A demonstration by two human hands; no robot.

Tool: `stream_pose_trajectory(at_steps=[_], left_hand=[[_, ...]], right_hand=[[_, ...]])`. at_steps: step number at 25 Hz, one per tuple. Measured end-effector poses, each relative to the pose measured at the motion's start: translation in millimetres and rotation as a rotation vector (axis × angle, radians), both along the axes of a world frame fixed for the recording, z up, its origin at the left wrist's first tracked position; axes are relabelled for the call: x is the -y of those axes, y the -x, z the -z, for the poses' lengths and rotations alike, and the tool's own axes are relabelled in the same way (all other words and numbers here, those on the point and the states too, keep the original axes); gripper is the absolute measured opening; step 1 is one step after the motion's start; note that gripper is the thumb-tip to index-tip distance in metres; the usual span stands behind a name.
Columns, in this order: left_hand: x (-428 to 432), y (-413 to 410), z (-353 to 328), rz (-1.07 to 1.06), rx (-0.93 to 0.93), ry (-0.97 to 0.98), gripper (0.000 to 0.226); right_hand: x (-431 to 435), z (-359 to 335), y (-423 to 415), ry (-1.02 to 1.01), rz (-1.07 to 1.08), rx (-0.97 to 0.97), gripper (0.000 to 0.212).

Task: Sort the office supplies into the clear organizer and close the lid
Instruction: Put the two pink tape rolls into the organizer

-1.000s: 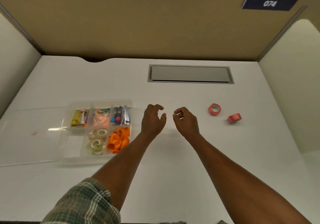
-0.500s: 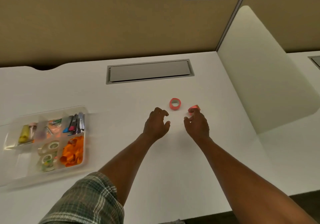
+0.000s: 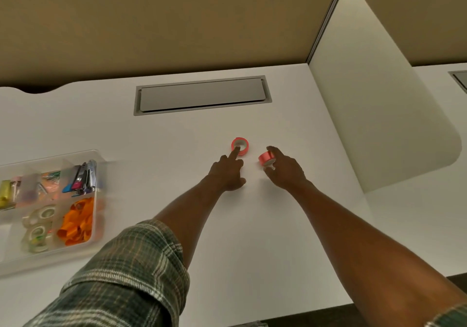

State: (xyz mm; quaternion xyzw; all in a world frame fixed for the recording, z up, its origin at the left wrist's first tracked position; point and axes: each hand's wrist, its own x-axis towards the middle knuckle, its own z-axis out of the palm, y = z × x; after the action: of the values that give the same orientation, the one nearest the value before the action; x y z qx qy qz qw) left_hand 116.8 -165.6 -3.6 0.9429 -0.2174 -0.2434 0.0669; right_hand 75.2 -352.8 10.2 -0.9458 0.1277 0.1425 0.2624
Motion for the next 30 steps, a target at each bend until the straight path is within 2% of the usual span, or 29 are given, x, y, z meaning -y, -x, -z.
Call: stream_pose_trajectory(at_steps=[7,10,12,16,17,19,22,26,30], left_hand=[[-16,17,6,-0.006,0.055,0.036,0.046],[-35,26,5,-0.041,0.043,0.101,0.051],[-50,33,2,-0.094,0.024,0.201,0.051],[-92,56,-7,-0.286,-0.083,0.479,0.041],[-105,63,-11,-0.367,-0.117,0.553,0.033],[-140,74,-20,-0.507,-0.18,0.676,0.019],[-200,83,-34,-0.729,-0.282,0.876,0.011],[-285,88,-55,-0.856,-0.184,0.985,0.013],[-368,99,-69,-0.916,-0.047,1.005,0.016]], right_hand=[[-23,12,20,-0.177,0.263,0.044,0.024],[-41,12,25,-0.205,0.29,0.083,0.011],[-59,7,27,-0.255,0.317,0.082,0.014],[-108,-6,29,-0.319,0.365,0.054,0.05],[-121,-8,30,-0.364,0.406,0.055,0.051],[-155,-14,32,-0.463,0.494,0.063,0.039],[-215,-19,37,-0.543,0.522,0.059,0.027],[-305,-28,35,-0.644,0.455,0.045,0.02],[-395,-40,31,-0.628,0.245,0.016,0.022]])
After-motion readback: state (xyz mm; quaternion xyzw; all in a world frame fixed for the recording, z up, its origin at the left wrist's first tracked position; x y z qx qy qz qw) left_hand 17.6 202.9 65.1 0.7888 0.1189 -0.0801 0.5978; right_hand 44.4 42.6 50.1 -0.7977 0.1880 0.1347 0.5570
